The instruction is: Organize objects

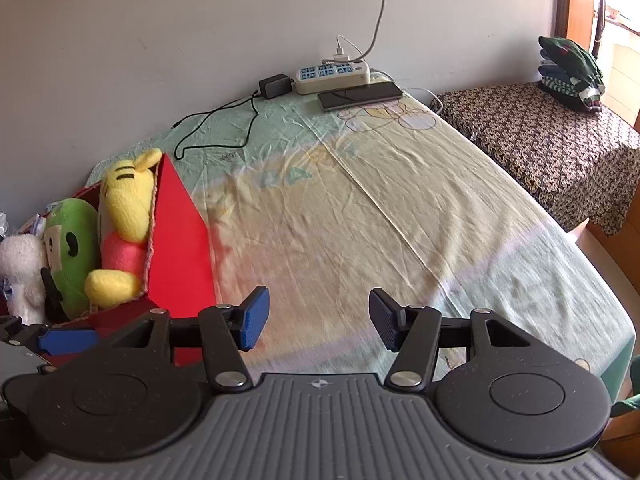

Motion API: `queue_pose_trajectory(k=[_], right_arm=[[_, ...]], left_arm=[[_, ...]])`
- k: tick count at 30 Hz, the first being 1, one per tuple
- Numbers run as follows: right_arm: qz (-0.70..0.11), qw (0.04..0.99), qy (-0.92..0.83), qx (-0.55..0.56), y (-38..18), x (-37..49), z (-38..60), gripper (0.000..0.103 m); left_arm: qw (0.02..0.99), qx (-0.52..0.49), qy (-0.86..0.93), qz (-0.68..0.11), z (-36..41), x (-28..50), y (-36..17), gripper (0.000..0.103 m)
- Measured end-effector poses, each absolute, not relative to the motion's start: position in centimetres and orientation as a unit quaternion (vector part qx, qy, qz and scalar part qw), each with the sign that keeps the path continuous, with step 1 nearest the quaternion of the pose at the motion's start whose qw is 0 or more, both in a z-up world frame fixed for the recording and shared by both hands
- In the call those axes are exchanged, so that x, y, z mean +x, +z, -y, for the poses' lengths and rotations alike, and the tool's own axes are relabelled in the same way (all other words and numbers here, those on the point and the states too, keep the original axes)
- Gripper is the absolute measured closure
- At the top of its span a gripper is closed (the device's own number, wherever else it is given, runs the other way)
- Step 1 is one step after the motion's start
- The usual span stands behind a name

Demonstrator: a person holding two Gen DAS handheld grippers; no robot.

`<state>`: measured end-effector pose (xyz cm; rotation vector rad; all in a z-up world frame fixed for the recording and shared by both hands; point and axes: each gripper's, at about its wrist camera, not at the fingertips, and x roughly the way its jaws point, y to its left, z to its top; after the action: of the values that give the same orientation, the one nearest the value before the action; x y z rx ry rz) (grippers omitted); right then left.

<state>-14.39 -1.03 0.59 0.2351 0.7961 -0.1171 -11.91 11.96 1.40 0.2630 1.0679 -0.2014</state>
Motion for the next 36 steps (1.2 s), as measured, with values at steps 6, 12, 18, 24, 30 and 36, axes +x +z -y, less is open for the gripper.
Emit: queue_pose_trajectory(k=[6,12,18,24,30,36], right_arm=[[-0.371,0.920,-0.041,0.120,2.7,-13.7,0.1,0.039],[-0.359,0.926,-0.015,0.121,4.3,-12.9,-1.4,0.039],[-0.356,0.928,0.023,0.105,4.9,-12.0,-4.6,0.035],[-0.370,0.923,0.055,0.088,4.5,-11.2,-7.5,0.034],[-0.378,0.921,0.063,0.076,4.2,-10.9,-9.2,0.034],[-0.381,0.921,0.056,0.051,4.4,-10.6,-10.8,0.028]], left_arm=[[0.857,0.132,-0.128,-0.481,-12.6,-13.0,3.6,0.012],[0.880,0.115,-0.110,-0.447,-15.0,-13.1,6.1,0.010],[0.890,0.106,-0.030,-0.442,-18.5,-11.7,6.8,0.009],[0.886,0.098,0.036,-0.451,-22.1,-11.2,6.3,0.009],[0.879,0.083,0.064,-0.465,-24.8,-11.0,5.6,0.009],[0.880,0.076,0.070,-0.464,-25.9,-10.5,5.6,0.009]])
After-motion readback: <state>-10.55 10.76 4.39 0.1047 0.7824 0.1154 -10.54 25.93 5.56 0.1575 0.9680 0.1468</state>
